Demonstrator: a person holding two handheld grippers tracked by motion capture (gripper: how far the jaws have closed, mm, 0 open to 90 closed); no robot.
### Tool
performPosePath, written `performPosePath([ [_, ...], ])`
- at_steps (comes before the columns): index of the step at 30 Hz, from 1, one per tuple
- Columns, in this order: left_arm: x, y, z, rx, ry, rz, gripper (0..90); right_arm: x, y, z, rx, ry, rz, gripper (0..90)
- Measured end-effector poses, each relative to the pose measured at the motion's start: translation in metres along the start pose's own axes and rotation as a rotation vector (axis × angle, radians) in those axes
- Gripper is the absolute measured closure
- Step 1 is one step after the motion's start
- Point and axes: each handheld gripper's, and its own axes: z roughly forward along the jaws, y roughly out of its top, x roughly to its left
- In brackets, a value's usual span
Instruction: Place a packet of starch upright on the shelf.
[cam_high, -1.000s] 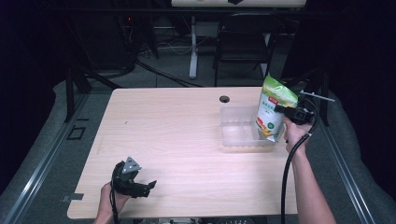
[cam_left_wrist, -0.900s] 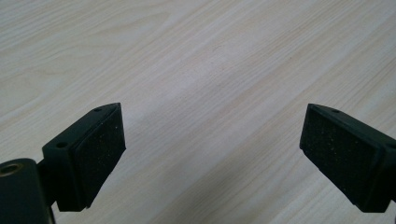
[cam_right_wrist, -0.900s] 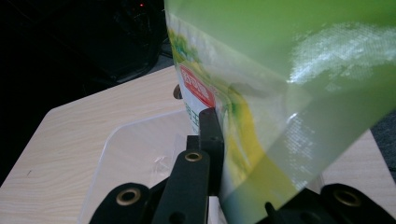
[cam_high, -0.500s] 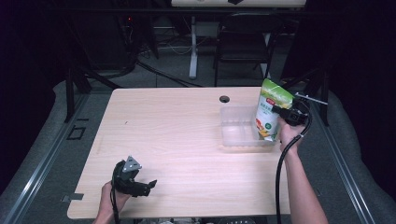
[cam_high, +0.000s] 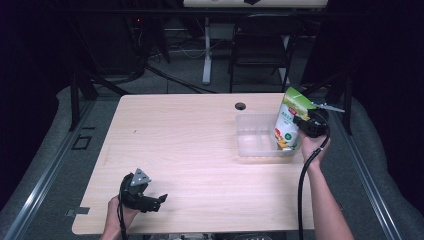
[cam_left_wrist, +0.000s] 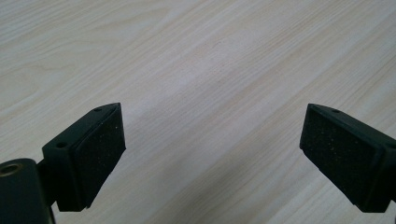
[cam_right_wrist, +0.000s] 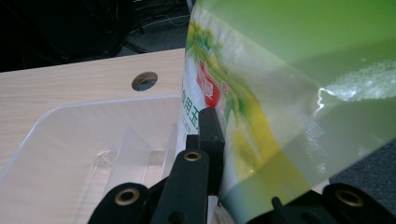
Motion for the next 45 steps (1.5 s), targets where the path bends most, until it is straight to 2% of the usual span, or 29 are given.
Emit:
performPosePath([
  [5,-0.001,0.002,-0.001,-0.011,0.001,-0.003,6.7,-0.004,-0.003,-0.001,-0.002,-0.011,0.006,89.5],
  [8,-0.003,0.003,0.000,-0.004,0.000,0.015,6.7,-0.009,-0.007,-0.001,0.008,-0.038,-0.001,88.3],
  [11,-0.004,0.003,-0.001,-0.008,0.002,0.019,6.6,-0.023,-0.016,0.001,0.020,-0.039,0.025,88.0],
  [13,-0.002,0.003,-0.001,-0.005,0.003,0.015,6.6,-0.028,-0.018,0.000,0.018,-0.016,0.042,87.6],
  [15,-0.002,0.003,-0.001,-0.005,0.003,0.014,6.6,-0.028,-0.019,0.000,0.019,-0.016,0.044,87.4],
  [19,-0.003,0.004,0.000,-0.003,0.001,0.018,6.6,-0.025,-0.016,0.000,0.033,-0.035,0.007,83.7],
  [20,-0.003,0.003,0.000,-0.003,0.002,0.018,6.7,-0.026,-0.014,-0.002,0.037,-0.030,-0.001,78.3],
  [21,-0.003,0.003,-0.001,-0.003,0.003,0.018,6.7,-0.026,-0.014,-0.002,0.037,-0.030,-0.001,78.3],
  [22,-0.002,0.003,-0.001,-0.005,0.005,0.017,6.7,-0.028,-0.014,-0.006,0.031,-0.024,0.008,72.4],
  [23,-0.002,0.003,-0.001,-0.005,0.005,0.015,6.7,-0.028,-0.014,-0.006,0.031,-0.024,0.008,72.4],
  [24,-0.002,0.003,-0.001,-0.004,0.004,0.015,6.7,-0.030,-0.012,-0.010,0.034,-0.009,0.000,67.0],
  [25,-0.002,0.003,-0.001,-0.004,0.005,0.017,6.7,-0.030,-0.012,-0.010,0.034,-0.009,0.000,67.0],
  [27,-0.003,0.004,-0.001,-0.003,0.003,0.020,6.7,-0.032,-0.010,-0.014,0.037,-0.009,-0.008,61.0],
  [28,-0.003,0.004,-0.001,-0.003,0.003,0.021,6.7,-0.033,-0.009,-0.017,0.047,0.003,-0.016,54.9],
  [30,-0.004,0.004,0.000,-0.010,0.003,0.018,6.7,-0.034,-0.008,-0.018,0.051,0.006,-0.018,52.1],
  [32,-0.004,0.004,0.000,-0.011,0.004,0.020,6.7,-0.035,-0.008,-0.022,0.059,0.026,-0.018,46.2],
  [33,-0.004,0.004,0.000,-0.010,0.003,0.021,6.7,-0.036,-0.007,-0.027,0.070,0.040,-0.024,40.4],
  [35,-0.004,0.004,0.000,-0.011,0.000,0.019,6.7,-0.036,-0.007,-0.028,0.076,0.044,-0.025,37.4],
  [37,-0.004,0.004,0.000,-0.012,0.000,0.020,6.7,-0.037,-0.007,-0.035,0.084,0.080,-0.022,31.4],
  [40,-0.004,0.004,0.000,-0.003,-0.004,0.023,6.7,-0.037,-0.006,-0.044,0.094,0.105,-0.029,24.1],
  [43,-0.004,0.004,0.000,-0.010,0.000,0.022,6.7,-0.034,-0.004,-0.056,0.107,0.123,-0.056,18.9],
  [44,-0.004,0.004,0.000,-0.010,0.000,0.020,6.7,-0.030,-0.004,-0.065,0.116,0.149,-0.080,16.4],
  [45,-0.004,0.004,0.000,-0.010,0.000,0.020,6.7,-0.030,-0.004,-0.065,0.116,0.149,-0.080,16.4],
])
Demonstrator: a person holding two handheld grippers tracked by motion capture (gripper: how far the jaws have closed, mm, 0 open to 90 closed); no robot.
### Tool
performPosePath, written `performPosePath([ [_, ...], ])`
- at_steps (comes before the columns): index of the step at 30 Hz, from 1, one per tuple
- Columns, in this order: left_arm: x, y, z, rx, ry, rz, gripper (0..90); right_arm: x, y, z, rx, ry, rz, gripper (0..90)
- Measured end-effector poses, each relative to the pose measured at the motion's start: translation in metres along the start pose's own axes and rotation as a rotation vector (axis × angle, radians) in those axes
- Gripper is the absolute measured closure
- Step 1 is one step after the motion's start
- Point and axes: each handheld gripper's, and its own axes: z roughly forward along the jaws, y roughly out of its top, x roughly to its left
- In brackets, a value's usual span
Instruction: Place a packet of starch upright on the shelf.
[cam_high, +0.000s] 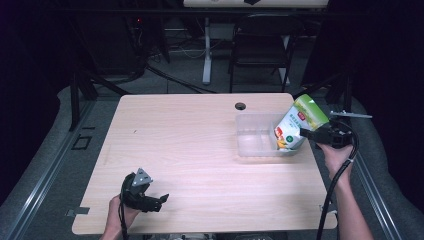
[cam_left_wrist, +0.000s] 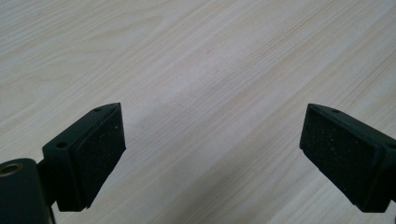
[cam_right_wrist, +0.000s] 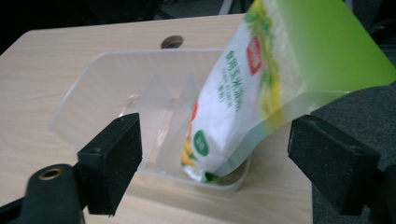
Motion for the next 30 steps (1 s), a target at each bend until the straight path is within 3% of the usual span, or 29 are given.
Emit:
performPosePath([
  [2,0.000,0.000,0.000,0.001,0.003,0.002,6.7,0.010,0.000,-0.014,0.008,0.025,-0.058,14.7],
  [4,0.000,0.000,0.000,-0.001,0.003,-0.001,6.7,0.012,0.000,-0.018,0.013,0.030,-0.078,14.5],
  [9,0.000,0.000,0.000,0.010,-0.002,0.004,6.7,0.032,-0.004,-0.045,0.014,0.075,-0.161,9.5],
  [14,-0.001,0.001,0.000,-0.002,0.009,0.004,6.8,0.050,-0.016,-0.060,0.033,0.116,-0.232,5.3],
  [16,-0.001,0.001,0.000,-0.003,0.010,0.002,6.8,0.056,-0.023,-0.062,0.041,0.138,-0.240,3.6],
  [17,-0.001,0.001,0.000,-0.004,0.010,0.002,6.8,0.065,-0.032,-0.064,0.066,0.137,-0.273,2.2],
  [20,0.000,0.001,0.000,-0.002,0.011,0.003,6.8,0.073,-0.041,-0.064,0.091,0.127,-0.298,0.0],
  [22,0.000,0.001,0.000,0.000,0.011,0.004,6.8,0.085,-0.055,-0.063,0.106,0.113,-0.345,0.0],
  [30,0.000,0.001,0.001,0.008,0.005,0.005,6.8,0.100,-0.094,-0.050,0.177,0.124,-0.381,0.0],
])
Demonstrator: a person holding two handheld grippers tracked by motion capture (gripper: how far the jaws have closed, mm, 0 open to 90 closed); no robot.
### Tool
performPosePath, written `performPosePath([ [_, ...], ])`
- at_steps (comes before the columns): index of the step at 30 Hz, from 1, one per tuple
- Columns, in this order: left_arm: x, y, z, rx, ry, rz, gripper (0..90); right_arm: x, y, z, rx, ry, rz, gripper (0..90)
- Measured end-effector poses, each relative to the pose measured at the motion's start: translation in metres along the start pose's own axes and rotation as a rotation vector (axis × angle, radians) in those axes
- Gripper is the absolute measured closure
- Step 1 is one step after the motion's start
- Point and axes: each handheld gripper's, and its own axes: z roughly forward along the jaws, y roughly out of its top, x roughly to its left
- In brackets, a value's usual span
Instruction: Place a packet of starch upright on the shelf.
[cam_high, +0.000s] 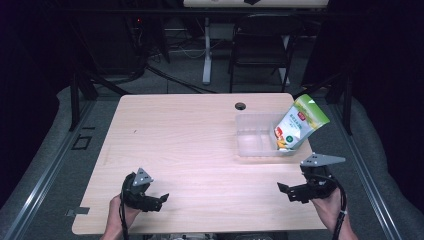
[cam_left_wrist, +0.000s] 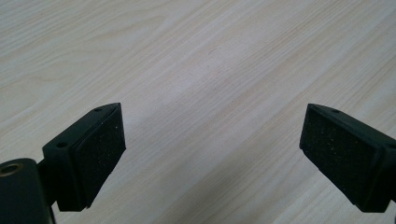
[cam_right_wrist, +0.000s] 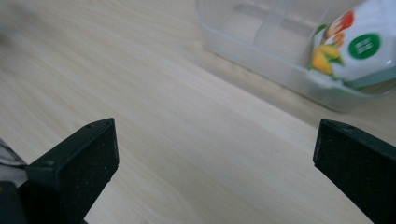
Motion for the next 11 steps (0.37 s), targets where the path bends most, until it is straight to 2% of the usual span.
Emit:
performPosePath([
  [3,0.000,0.000,0.001,0.004,0.000,0.004,6.8,0.002,-0.012,0.010,0.002,0.029,0.026,0.0],
  [6,0.000,0.001,0.002,0.008,-0.011,0.004,6.8,0.002,-0.022,0.018,0.015,0.040,0.020,0.0],
  [8,0.000,0.001,0.002,0.009,-0.012,0.004,6.8,0.001,-0.030,0.025,0.027,0.058,0.042,0.0],
  [10,0.001,0.002,0.002,0.006,-0.011,0.004,6.8,0.000,-0.036,0.032,0.074,0.057,0.039,0.0],
  [11,0.001,0.002,0.002,0.007,-0.011,0.004,6.8,0.000,-0.036,0.032,0.074,0.057,0.039,0.0],
])
